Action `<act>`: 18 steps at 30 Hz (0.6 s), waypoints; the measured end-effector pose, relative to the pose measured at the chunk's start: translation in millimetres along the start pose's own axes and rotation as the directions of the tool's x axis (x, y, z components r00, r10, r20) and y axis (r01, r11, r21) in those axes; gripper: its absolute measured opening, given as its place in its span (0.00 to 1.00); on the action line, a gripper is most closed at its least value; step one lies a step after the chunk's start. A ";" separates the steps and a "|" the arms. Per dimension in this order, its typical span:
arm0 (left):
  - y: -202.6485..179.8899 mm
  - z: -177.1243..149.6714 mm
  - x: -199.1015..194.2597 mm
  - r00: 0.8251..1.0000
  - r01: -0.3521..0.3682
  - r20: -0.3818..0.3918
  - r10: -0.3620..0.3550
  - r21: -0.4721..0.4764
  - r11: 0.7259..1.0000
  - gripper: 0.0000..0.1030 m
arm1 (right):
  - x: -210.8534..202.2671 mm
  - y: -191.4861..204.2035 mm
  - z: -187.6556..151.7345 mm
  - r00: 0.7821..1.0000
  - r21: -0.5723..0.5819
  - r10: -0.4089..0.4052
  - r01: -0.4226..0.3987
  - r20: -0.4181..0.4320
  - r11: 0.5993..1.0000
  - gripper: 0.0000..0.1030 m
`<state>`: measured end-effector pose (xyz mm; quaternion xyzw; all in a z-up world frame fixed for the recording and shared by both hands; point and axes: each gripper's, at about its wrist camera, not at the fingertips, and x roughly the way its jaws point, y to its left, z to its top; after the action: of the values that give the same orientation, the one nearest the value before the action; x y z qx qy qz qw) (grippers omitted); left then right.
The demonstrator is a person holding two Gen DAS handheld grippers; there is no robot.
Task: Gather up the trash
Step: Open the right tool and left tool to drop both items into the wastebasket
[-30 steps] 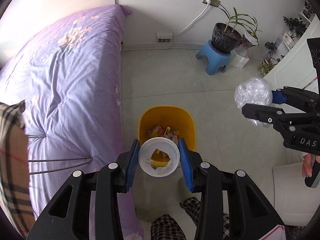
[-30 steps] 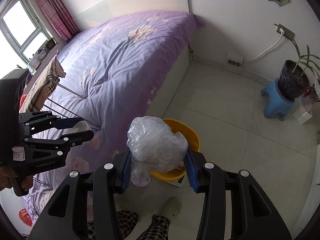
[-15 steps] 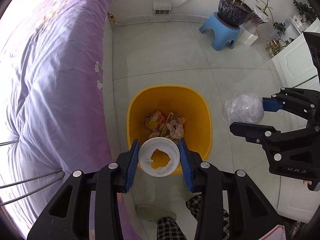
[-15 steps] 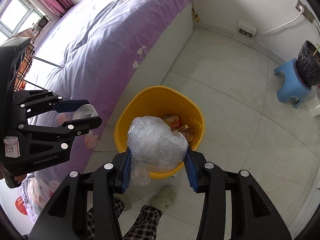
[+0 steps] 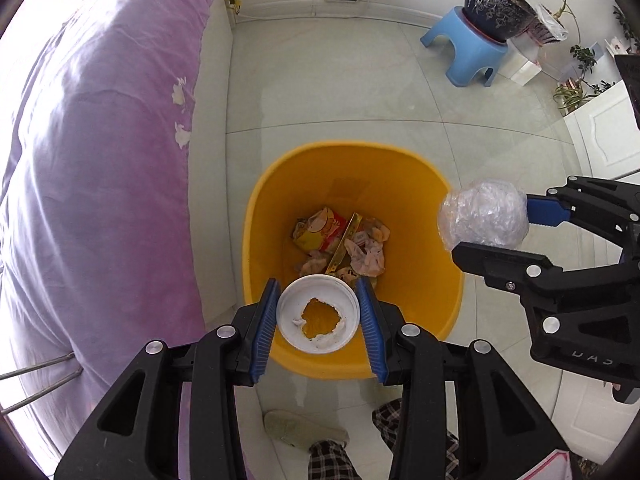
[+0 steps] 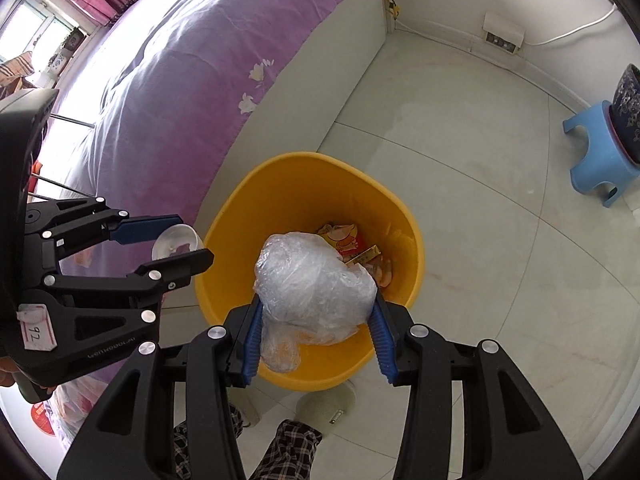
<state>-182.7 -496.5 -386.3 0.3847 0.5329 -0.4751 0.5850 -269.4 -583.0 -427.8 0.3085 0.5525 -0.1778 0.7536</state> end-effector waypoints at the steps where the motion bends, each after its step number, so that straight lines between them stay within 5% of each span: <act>1: 0.0 0.4 2.6 1.000 -0.001 -0.003 0.001 0.000 1.000 0.38 | 1.2 -0.7 0.5 1.000 -0.003 -0.002 0.002 0.000 1.000 0.47; 8: -0.7 3.0 13.4 1.000 -0.007 -0.008 0.007 0.000 1.000 0.40 | 6.6 -6.9 1.1 1.000 0.004 -0.002 0.002 -0.001 1.000 0.52; 12: -1.7 4.1 16.6 0.999 -0.035 -0.003 0.035 -0.005 0.999 0.64 | 7.8 -11.6 0.4 1.000 0.028 -0.011 0.011 0.004 1.000 0.68; 18: -0.9 4.2 18.1 0.999 -0.040 -0.011 0.040 -0.010 0.999 0.65 | 4.1 -19.7 1.6 1.000 0.068 -0.009 0.008 0.019 0.998 0.68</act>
<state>-182.8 -503.4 -403.6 0.3948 0.5308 -0.4583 0.5936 -278.9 -598.5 -436.7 0.3298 0.5402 -0.2026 0.7472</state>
